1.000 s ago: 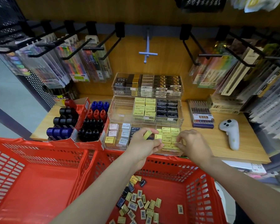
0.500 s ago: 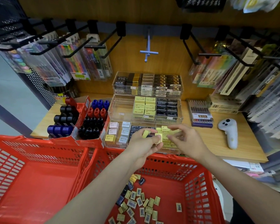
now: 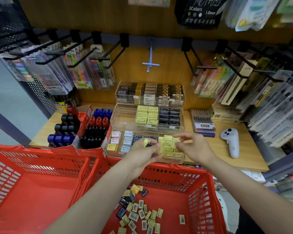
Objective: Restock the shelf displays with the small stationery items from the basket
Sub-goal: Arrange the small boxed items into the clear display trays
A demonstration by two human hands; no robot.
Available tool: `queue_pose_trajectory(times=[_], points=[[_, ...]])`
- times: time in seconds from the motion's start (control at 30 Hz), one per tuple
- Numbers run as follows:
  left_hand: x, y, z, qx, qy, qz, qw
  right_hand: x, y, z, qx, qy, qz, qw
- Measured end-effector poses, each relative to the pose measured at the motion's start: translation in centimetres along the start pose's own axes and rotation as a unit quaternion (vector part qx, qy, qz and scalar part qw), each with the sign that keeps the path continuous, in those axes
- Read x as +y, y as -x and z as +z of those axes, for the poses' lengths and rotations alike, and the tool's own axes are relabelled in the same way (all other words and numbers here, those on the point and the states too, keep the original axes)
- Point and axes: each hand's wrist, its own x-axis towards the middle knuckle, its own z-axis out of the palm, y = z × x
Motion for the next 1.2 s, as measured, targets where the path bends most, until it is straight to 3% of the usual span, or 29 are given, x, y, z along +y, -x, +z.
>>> queue_pose_trajectory(times=[0.07, 0.13, 0.27, 0.43, 0.67, 0.77, 0.87, 0.93, 1.0, 1.07, 1.2], points=[[0.1, -0.1, -0.4, 0.027, 0.012, -0.021, 0.999, 0.8, -0.6, -0.3, 0.040, 0.066, 0.029, 0.997], [0.3, -0.2, -0.5, 0.030, 0.070, -0.055, 0.996, 1.5, -1.1, 0.2, 0.027, 0.104, 0.039, 0.993], [0.9, 0.1, -0.2, 0.010, 0.182, -0.105, 0.978, 2.0, -1.4, 2.0, 0.012, 0.162, 0.005, 0.987], [1.2, 0.1, -0.1, 0.000, 0.206, -0.113, 0.972, 2.5, -1.2, 3.0, -0.009, 0.258, -0.024, 0.966], [0.6, 0.1, -0.4, -0.052, 0.090, -0.066, 0.992, 1.9, -1.9, 3.4, 0.004, 0.240, 0.022, 0.970], [0.2, 0.2, -0.9, -0.054, -0.024, -0.002, 0.998, 1.2, -1.9, 3.6, -0.025, 0.279, 0.029, 0.960], [-0.1, 0.3, -1.5, -0.045, -0.165, 0.077, 0.982, 0.2, -1.3, 2.5, -0.042, 0.308, 0.009, 0.950], [-0.3, 0.4, -1.8, -0.045, -0.254, 0.145, 0.955, -1.0, -0.7, 1.5, -0.055, 0.247, -0.008, 0.967], [-0.1, 1.0, -1.6, -0.040, -0.340, 0.219, 0.914, -2.6, 0.4, 0.6, -0.110, 0.052, 0.018, 0.992], [0.1, 1.7, -1.2, -0.040, -0.385, 0.286, 0.877, -4.1, 1.8, 0.1, -0.167, -0.136, 0.070, 0.974], [0.5, 3.4, -0.3, -0.051, -0.408, 0.352, 0.841, -5.7, 3.8, -0.5, -0.111, -0.172, 0.059, 0.977]])
